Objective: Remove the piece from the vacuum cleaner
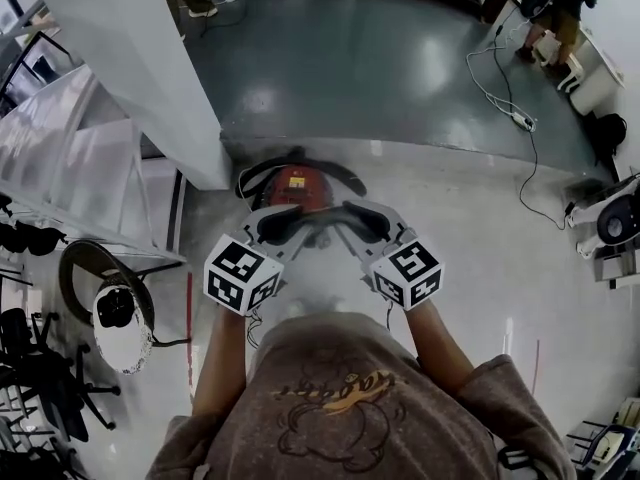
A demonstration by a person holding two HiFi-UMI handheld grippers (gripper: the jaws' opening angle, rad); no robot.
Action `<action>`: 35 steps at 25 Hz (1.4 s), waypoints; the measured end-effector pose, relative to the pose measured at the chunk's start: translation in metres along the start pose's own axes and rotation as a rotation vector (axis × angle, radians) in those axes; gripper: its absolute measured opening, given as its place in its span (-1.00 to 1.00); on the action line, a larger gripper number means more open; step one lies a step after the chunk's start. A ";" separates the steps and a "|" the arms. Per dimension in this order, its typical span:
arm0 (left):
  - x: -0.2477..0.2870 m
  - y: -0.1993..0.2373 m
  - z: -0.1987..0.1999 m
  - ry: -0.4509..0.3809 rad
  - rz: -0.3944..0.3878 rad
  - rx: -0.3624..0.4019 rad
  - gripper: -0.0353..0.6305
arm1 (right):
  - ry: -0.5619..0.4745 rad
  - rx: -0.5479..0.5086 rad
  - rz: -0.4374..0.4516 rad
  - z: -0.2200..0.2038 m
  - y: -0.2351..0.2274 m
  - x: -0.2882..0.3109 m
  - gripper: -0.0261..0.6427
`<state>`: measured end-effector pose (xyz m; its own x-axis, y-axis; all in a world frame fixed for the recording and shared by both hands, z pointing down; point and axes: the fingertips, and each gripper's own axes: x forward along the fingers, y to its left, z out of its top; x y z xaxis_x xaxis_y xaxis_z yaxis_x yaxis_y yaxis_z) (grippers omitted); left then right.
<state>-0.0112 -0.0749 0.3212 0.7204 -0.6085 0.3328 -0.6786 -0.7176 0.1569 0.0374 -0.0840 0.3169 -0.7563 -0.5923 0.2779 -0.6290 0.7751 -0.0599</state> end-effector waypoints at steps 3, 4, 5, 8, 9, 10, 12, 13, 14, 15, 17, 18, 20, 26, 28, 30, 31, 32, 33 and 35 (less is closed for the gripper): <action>0.001 0.002 -0.003 -0.039 0.019 0.001 -0.63 | -0.025 -0.012 -0.002 -0.003 -0.001 0.001 -0.65; 0.003 0.003 -0.004 -0.044 0.026 0.001 -0.63 | -0.030 -0.012 -0.002 -0.005 -0.002 0.002 -0.65; 0.005 0.004 -0.007 -0.045 0.032 0.001 -0.63 | -0.032 -0.008 -0.001 -0.008 -0.003 0.004 -0.65; 0.010 0.008 -0.019 -0.039 0.038 -0.004 -0.63 | -0.028 0.012 0.000 -0.021 -0.005 0.008 -0.65; 0.012 0.009 -0.024 -0.034 0.036 -0.007 -0.63 | -0.022 0.020 0.000 -0.027 -0.005 0.010 -0.65; 0.013 0.009 -0.029 -0.029 0.035 -0.012 -0.63 | -0.015 0.030 0.000 -0.033 -0.005 0.011 -0.65; 0.017 0.010 -0.040 -0.015 0.035 -0.019 -0.63 | 0.001 0.046 0.002 -0.044 -0.005 0.013 -0.66; 0.018 0.011 -0.044 -0.008 0.034 -0.023 -0.63 | 0.007 0.054 0.002 -0.048 -0.005 0.015 -0.66; 0.020 0.012 -0.047 -0.003 0.035 -0.028 -0.63 | 0.012 0.060 0.002 -0.052 -0.005 0.015 -0.66; 0.021 0.012 -0.050 0.002 0.036 -0.032 -0.63 | 0.017 0.066 0.001 -0.055 -0.005 0.016 -0.66; 0.022 0.013 -0.053 0.010 0.041 -0.039 -0.63 | 0.023 0.073 -0.002 -0.060 -0.005 0.018 -0.66; 0.023 0.014 -0.054 0.012 0.043 -0.041 -0.63 | 0.026 0.076 -0.003 -0.061 -0.006 0.018 -0.67; 0.023 0.014 -0.056 0.015 0.046 -0.045 -0.63 | 0.028 0.079 -0.002 -0.063 -0.005 0.019 -0.67; 0.023 0.012 -0.055 0.011 0.050 -0.059 -0.63 | 0.024 0.084 0.000 -0.062 -0.006 0.017 -0.67; 0.023 0.012 -0.054 0.009 0.050 -0.068 -0.63 | 0.025 0.085 -0.002 -0.061 -0.006 0.017 -0.67; 0.023 0.013 -0.055 0.009 0.053 -0.075 -0.62 | 0.030 0.084 0.000 -0.062 -0.005 0.018 -0.68; 0.022 0.013 -0.055 0.010 0.055 -0.077 -0.62 | 0.033 0.082 0.002 -0.063 -0.005 0.018 -0.68; 0.022 0.014 -0.056 0.012 0.056 -0.078 -0.62 | 0.035 0.081 0.004 -0.064 -0.004 0.018 -0.69; 0.022 0.014 -0.056 0.014 0.057 -0.078 -0.62 | 0.036 0.080 0.006 -0.064 -0.003 0.018 -0.69; 0.020 0.014 -0.057 0.018 0.060 -0.074 -0.62 | 0.037 0.081 0.007 -0.065 -0.002 0.018 -0.69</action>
<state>-0.0140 -0.0779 0.3833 0.6761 -0.6427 0.3604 -0.7295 -0.6526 0.2047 0.0363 -0.0820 0.3846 -0.7546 -0.5771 0.3124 -0.6372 0.7581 -0.1387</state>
